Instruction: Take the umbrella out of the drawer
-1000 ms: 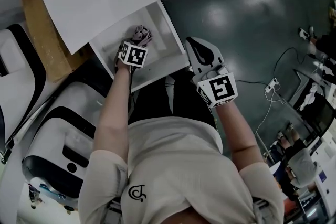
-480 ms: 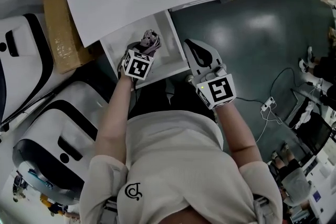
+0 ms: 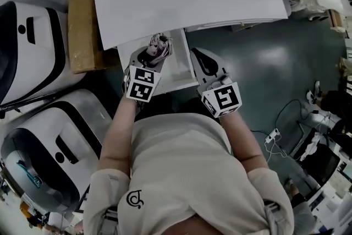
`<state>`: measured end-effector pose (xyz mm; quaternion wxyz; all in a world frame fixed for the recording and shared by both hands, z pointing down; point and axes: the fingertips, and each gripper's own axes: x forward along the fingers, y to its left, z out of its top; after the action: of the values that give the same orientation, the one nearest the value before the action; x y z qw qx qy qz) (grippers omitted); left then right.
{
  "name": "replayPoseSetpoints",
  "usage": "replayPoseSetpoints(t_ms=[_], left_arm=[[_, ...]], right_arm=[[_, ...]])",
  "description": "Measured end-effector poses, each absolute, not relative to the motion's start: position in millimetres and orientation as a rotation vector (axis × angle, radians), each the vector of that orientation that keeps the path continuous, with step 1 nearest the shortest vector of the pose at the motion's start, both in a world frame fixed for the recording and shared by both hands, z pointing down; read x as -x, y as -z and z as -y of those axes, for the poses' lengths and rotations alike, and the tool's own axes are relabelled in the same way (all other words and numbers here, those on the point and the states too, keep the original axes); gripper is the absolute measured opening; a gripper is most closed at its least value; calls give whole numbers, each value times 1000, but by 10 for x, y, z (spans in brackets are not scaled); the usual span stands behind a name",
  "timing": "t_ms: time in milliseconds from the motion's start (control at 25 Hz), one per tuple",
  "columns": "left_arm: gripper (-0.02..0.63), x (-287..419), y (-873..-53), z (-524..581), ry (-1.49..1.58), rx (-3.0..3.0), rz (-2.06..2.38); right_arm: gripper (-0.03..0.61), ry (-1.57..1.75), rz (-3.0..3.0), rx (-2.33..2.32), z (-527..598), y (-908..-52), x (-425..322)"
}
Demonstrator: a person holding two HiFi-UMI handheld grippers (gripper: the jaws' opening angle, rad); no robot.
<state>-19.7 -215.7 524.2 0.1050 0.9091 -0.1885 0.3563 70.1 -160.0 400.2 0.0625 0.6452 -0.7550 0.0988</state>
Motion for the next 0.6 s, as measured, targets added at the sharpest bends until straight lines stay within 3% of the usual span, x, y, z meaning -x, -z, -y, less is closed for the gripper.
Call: replayPoseSetpoints(t_ms=[600], left_arm=[[225, 766, -3858, 2603, -431, -2931, 867]], right_arm=[[6, -56, 2450, -1854, 2131, -3764, -135]])
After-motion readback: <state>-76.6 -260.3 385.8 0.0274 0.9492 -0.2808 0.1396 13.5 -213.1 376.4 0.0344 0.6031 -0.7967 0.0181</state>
